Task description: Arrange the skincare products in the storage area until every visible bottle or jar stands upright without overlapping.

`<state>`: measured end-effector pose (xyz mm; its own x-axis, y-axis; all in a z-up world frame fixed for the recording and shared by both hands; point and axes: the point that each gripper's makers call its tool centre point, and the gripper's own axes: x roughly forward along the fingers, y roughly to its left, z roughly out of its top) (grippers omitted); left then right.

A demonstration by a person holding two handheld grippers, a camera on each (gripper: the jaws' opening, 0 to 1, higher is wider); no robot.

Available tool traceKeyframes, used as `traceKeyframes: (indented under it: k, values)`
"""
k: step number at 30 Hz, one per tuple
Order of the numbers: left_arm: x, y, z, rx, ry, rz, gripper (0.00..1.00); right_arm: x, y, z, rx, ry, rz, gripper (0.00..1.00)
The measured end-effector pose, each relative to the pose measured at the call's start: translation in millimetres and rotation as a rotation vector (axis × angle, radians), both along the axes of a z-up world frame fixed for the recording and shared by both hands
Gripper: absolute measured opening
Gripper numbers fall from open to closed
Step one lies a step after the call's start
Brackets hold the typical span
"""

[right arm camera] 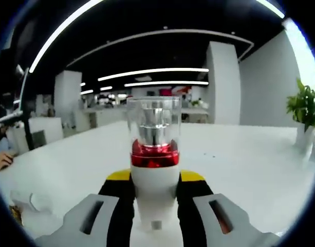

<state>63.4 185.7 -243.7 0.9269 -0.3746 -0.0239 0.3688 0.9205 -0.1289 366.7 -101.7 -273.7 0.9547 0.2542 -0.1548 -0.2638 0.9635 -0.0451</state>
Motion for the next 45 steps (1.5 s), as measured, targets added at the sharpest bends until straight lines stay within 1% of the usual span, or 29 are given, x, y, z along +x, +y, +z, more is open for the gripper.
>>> traceKeyframes:
  k: [5,13,18,21,30,32,36,39,45]
  values:
    - [0.2,0.1,-2.3,0.005,0.006,-0.001,1.00,-6.0,-3.9,0.7,0.001,-0.008,-0.008,0.30]
    - [-0.3,2.1,-2.7,-0.007,0.006,0.001,1.00,-5.1,-11.5,2.0,0.003,-0.016,-0.038,0.30]
    - [-1.0,1.2,-2.8,-0.006,0.006,-0.002,1.00,-11.9,-14.3,1.7,0.004,-0.011,-0.051,0.30]
    - [-0.8,1.5,-2.9,-0.003,0.007,-0.002,1.00,-15.1,-14.3,1.3,0.001,-0.004,-0.049,0.29]
    - [-0.3,1.1,-0.7,-0.002,0.007,-0.005,1.00,-21.3,-14.3,1.1,0.008,-0.021,-0.027,0.29]
    - [-0.8,0.7,1.3,-0.003,0.003,-0.005,1.00,-12.8,-17.6,2.5,0.010,-0.023,-0.025,0.29]
    - [-1.9,-2.5,4.4,-0.014,-0.009,-0.018,1.00,-10.1,-21.4,3.7,0.011,-0.029,-0.035,0.29]
    - [0.9,-3.7,1.2,-0.009,0.005,-0.020,1.00,-3.5,-25.8,3.8,0.010,-0.032,-0.044,0.29]
    - [2.5,-7.7,-0.1,-0.001,0.011,-0.024,1.00,7.9,-38.4,3.4,0.012,-0.038,-0.079,0.29]
